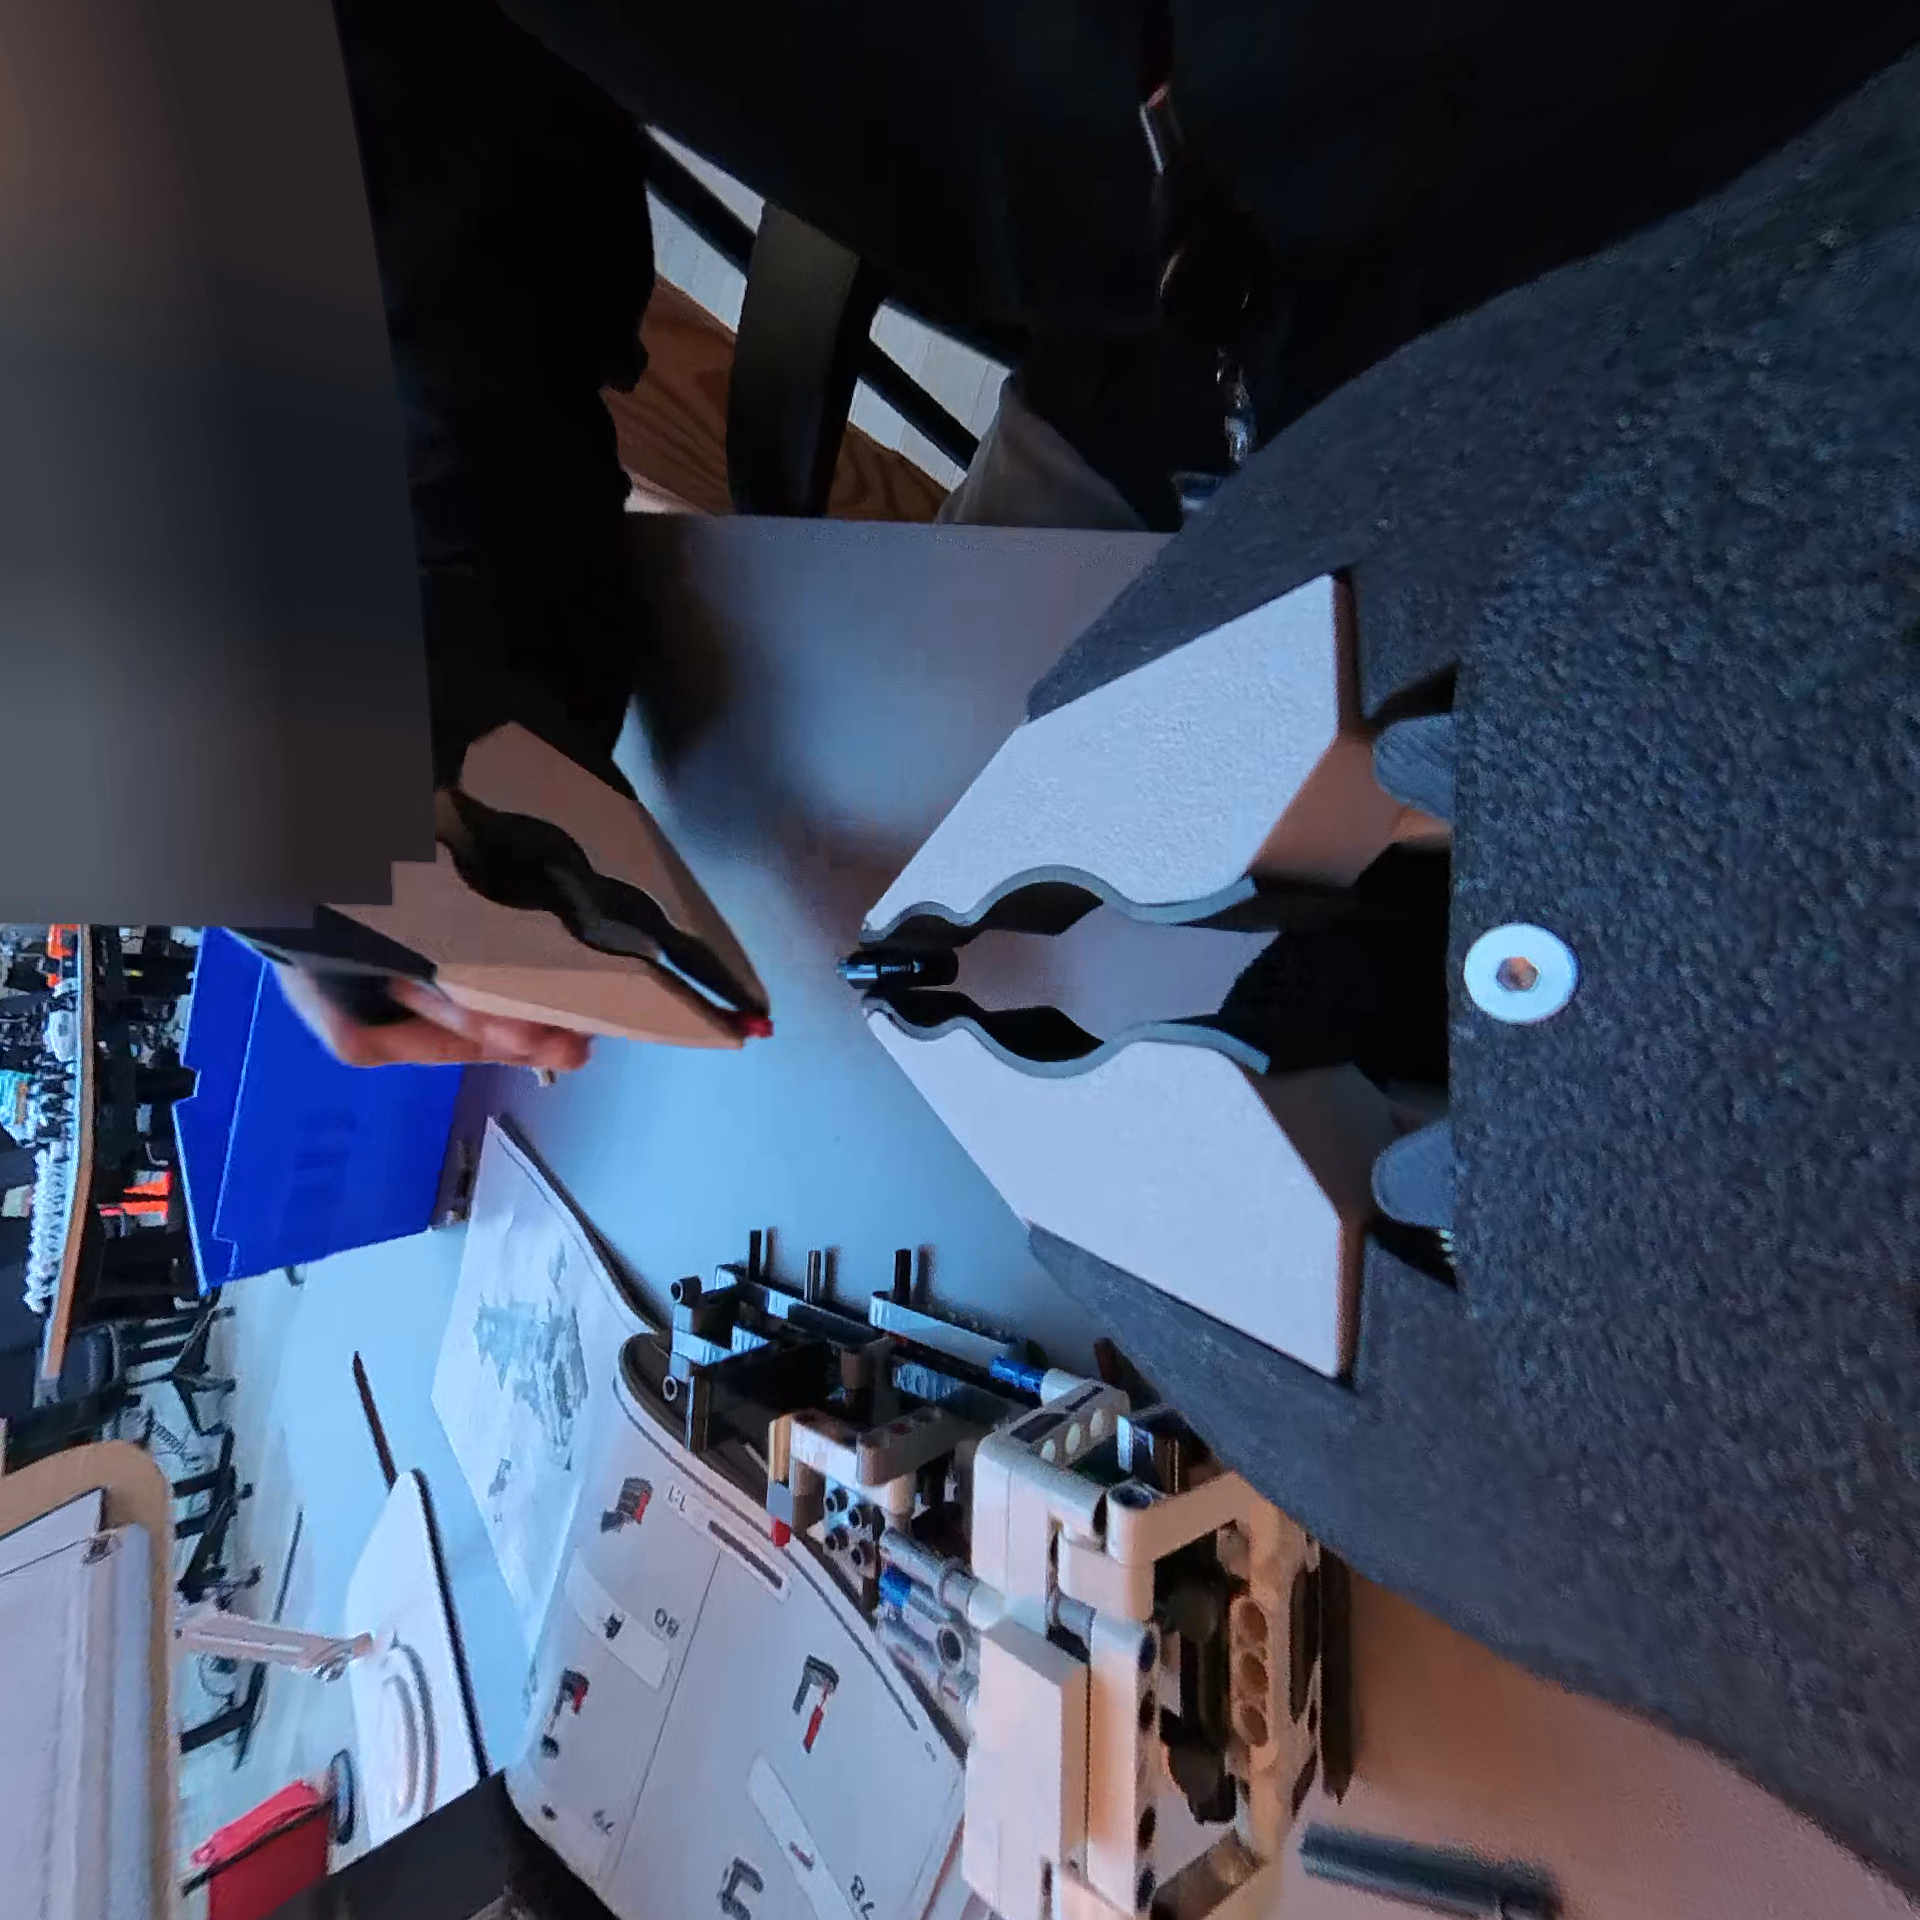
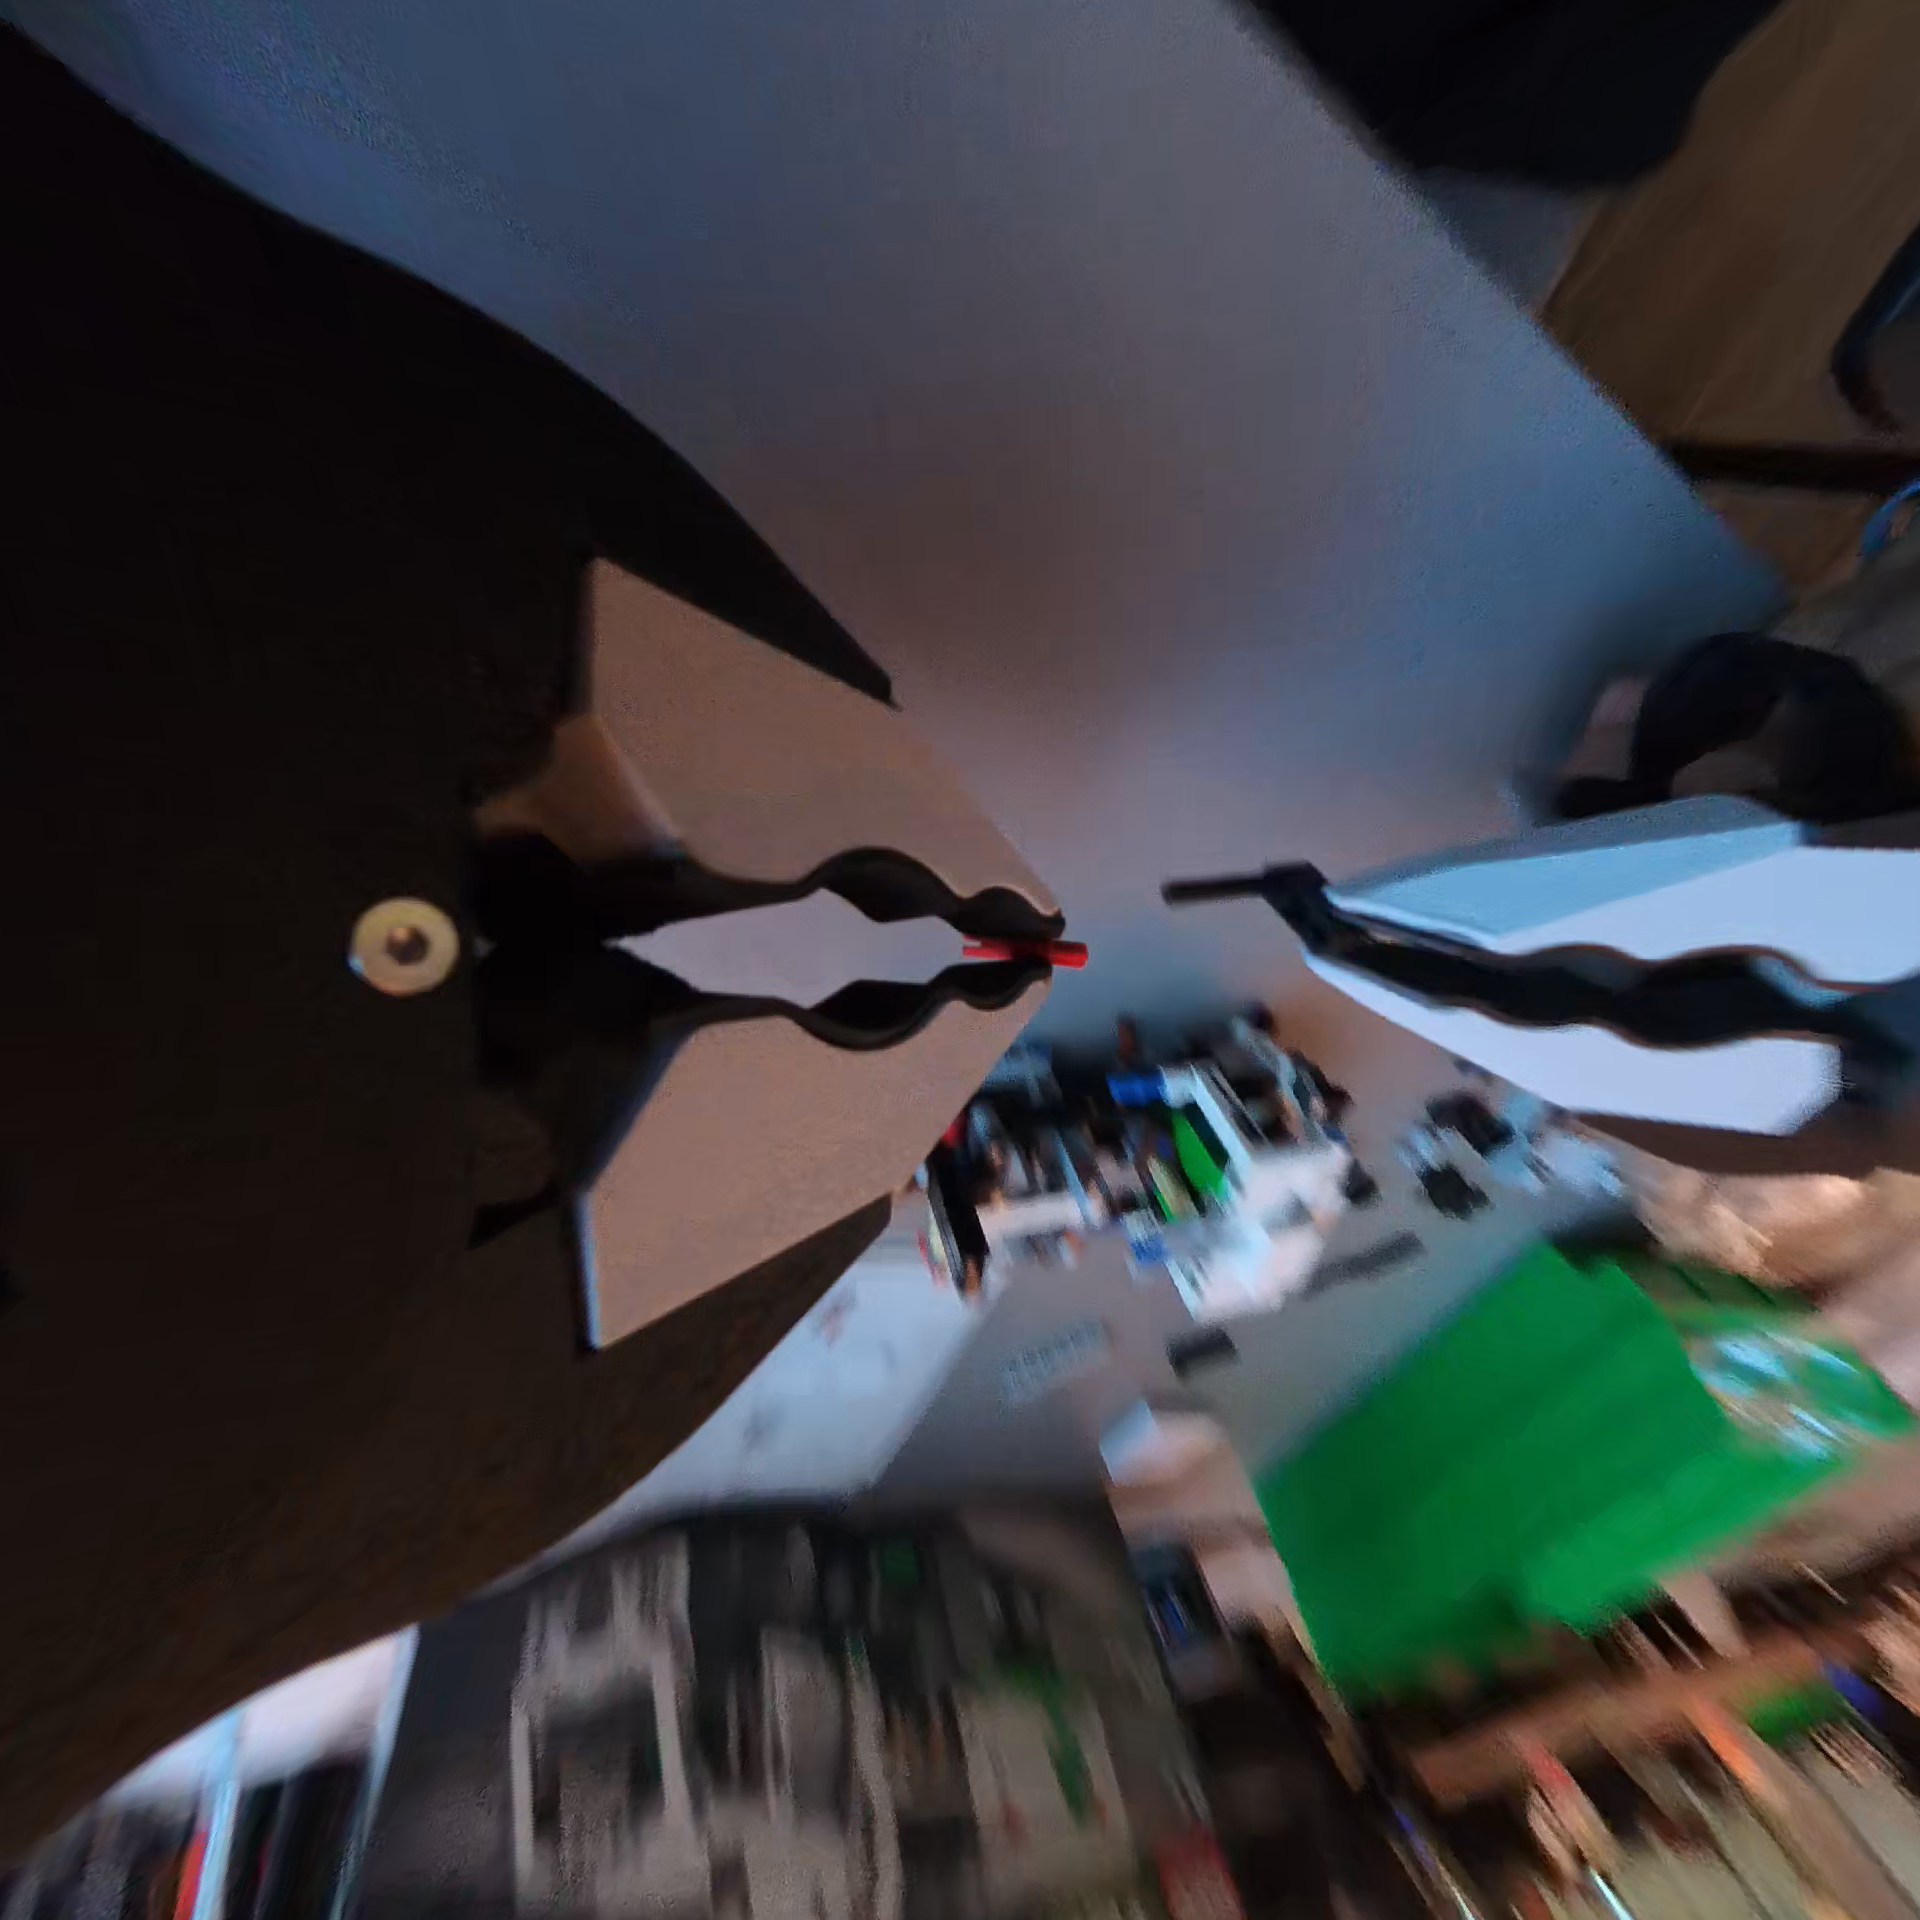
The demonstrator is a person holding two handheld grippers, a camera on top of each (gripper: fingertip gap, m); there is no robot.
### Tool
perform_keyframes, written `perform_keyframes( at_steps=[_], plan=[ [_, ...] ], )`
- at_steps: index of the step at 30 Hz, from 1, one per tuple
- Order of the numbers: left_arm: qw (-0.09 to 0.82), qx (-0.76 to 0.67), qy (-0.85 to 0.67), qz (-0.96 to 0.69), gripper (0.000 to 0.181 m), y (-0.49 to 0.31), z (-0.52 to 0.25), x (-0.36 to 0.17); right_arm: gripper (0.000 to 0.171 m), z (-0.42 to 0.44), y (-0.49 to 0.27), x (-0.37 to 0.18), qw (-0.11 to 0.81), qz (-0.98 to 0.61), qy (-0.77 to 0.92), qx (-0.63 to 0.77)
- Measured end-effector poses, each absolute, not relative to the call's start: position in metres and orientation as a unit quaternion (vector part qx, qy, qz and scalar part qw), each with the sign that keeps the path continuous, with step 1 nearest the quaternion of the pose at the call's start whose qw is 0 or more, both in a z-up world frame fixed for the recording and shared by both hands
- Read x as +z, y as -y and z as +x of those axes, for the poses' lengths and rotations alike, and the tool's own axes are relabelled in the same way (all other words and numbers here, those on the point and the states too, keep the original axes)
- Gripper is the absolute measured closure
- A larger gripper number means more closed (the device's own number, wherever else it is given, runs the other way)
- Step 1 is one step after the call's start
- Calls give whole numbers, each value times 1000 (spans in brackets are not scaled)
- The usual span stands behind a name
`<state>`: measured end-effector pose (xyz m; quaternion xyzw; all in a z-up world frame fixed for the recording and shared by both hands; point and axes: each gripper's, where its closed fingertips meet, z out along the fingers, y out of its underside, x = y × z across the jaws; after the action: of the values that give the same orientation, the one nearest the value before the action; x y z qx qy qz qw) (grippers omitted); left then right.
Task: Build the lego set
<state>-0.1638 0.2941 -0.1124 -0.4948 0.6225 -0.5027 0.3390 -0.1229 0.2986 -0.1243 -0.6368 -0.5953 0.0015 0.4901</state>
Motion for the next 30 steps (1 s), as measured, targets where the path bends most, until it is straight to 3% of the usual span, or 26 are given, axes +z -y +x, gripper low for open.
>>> perform_keyframes(
  at_steps=[3,9,30],
  plan=[
    [317,-510,-617,-509,175,-296,-161,-115,168,-130,-303,-110,546,-540,635,-83],
    [295,-463,-658,-514,174,-287,-156,-135,168,-151,-294,-117,570,-534,620,-74],
    [282,-474,-652,-520,174,-285,-153,-134,168,-151,-291,-132,553,-548,620,-97]
  ],
)
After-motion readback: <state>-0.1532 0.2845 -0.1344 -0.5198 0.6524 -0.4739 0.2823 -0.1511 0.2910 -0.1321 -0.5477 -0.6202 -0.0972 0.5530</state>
